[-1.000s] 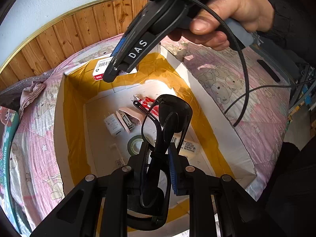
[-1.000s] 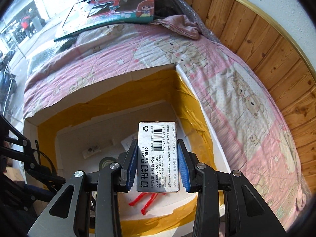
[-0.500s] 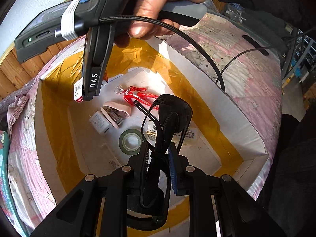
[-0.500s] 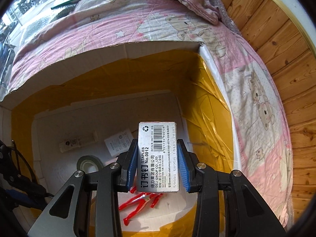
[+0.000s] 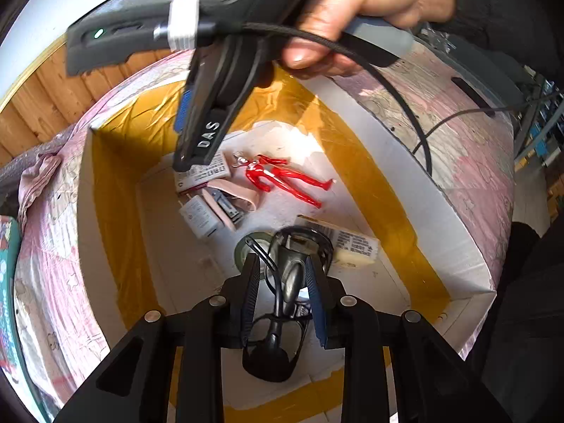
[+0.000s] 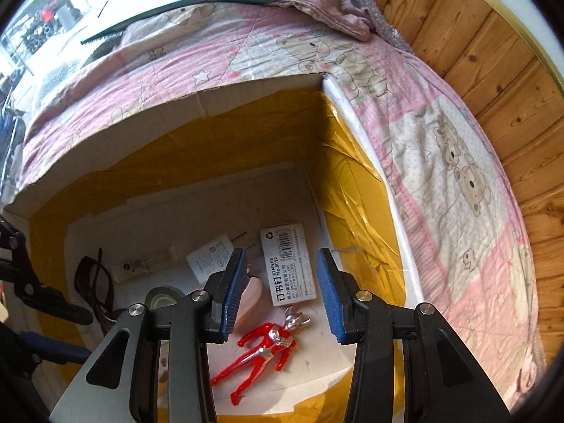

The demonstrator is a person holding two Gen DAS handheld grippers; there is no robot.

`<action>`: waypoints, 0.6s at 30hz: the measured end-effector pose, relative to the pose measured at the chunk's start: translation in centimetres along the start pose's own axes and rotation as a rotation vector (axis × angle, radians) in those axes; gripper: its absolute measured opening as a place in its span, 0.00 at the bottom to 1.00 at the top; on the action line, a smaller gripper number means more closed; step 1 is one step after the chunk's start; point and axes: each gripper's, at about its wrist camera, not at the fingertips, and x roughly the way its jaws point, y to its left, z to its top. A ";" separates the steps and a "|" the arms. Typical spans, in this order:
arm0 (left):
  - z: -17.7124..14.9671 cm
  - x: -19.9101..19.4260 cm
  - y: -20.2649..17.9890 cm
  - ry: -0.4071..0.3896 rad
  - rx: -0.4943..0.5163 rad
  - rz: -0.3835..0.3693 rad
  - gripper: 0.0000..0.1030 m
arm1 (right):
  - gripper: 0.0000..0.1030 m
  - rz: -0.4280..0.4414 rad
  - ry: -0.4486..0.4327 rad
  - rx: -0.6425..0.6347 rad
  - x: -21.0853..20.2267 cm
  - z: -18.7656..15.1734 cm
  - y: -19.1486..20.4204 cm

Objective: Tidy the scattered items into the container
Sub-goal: 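Open both tools and lift them out of the box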

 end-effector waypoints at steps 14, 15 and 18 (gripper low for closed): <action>0.8 -5.1 0.1 -0.099 -0.240 0.090 0.48 | 0.42 0.174 -0.296 0.328 -9.6 -5.5 -2.0; 0.8 -5.1 -0.1 -0.085 -0.265 0.113 0.50 | 0.42 0.185 -0.321 0.353 -10.1 -6.4 -1.8; 0.7 -5.2 -0.7 -0.054 -0.315 0.184 0.50 | 0.42 0.208 -0.384 0.422 -11.6 -9.2 -1.5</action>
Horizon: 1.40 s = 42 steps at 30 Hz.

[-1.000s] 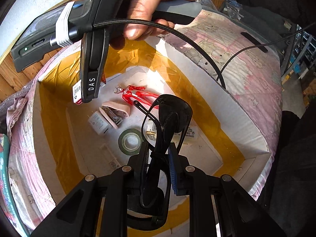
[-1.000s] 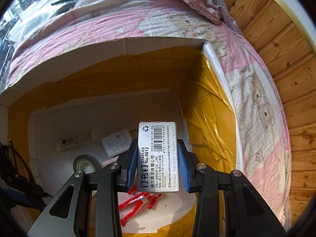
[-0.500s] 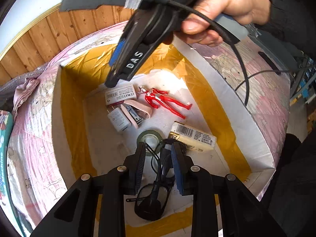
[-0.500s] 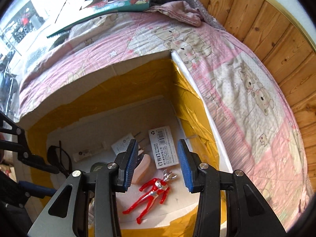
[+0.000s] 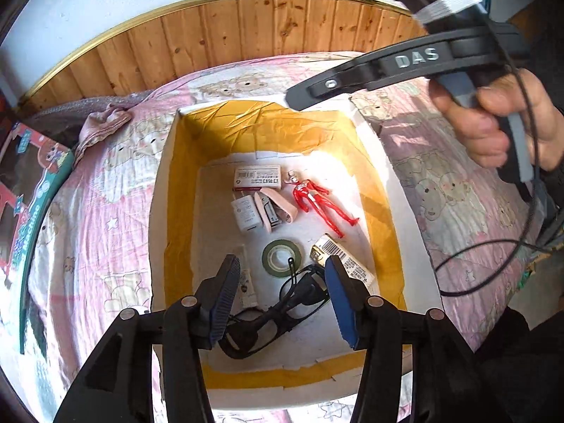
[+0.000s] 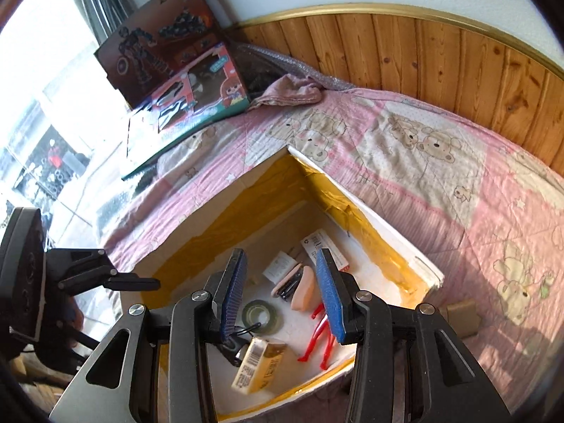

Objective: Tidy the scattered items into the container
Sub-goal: 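Open both tools and lift them out of the box, then grasp the gold cube with the right tool while the left tool grasps the black marker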

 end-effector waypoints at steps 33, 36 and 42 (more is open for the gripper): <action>3.9 1.4 -18.5 -0.113 -0.154 -0.057 0.58 | 0.46 -0.171 -0.206 0.214 -11.7 -17.6 -7.5; 4.5 3.6 -19.0 -0.102 -0.182 -0.038 0.60 | 0.49 -0.215 -0.177 0.154 -10.7 -16.5 -8.9; 5.1 8.2 -18.4 -0.081 -0.277 -0.013 0.61 | 0.50 -0.275 -0.089 0.012 -6.5 -14.1 -11.4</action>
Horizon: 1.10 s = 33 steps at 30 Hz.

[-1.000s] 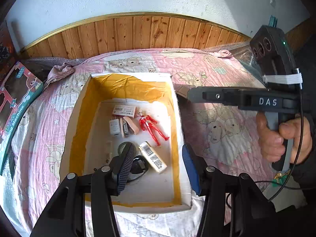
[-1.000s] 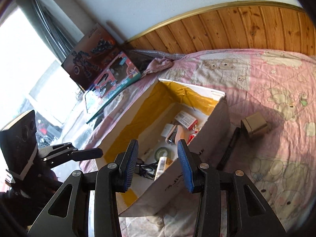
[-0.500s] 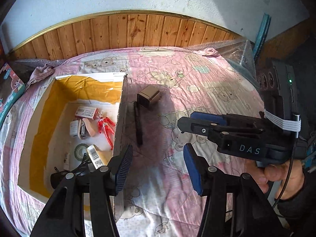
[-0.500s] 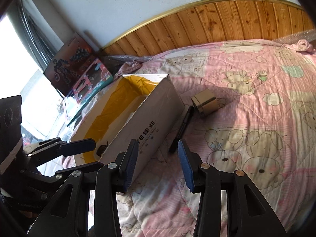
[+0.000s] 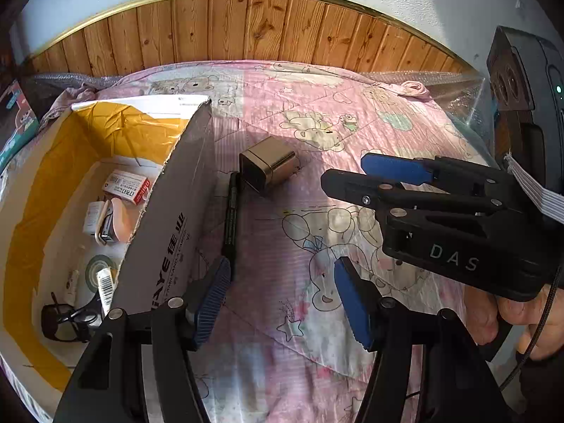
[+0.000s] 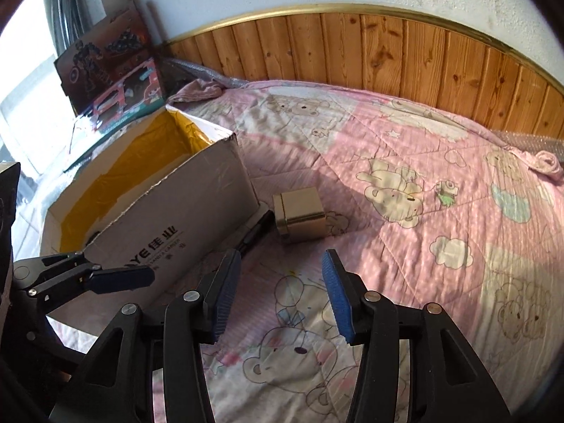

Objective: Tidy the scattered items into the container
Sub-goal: 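Grasp the gold cube with the right tool while the left tool grasps the black marker, then lift and carry the gold cube and black marker over the box with both tools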

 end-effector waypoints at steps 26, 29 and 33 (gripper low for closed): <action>1.5 11.6 3.7 -0.023 -0.108 0.148 0.23 | 0.66 0.037 0.162 -0.072 13.9 4.2 -1.8; 1.4 11.5 4.7 -0.020 -0.132 0.107 0.17 | 0.66 0.021 0.171 -0.037 14.2 4.4 -1.6; 1.1 11.4 4.8 -0.020 -0.120 0.098 0.15 | 0.66 -0.006 0.170 0.039 14.2 4.9 -1.6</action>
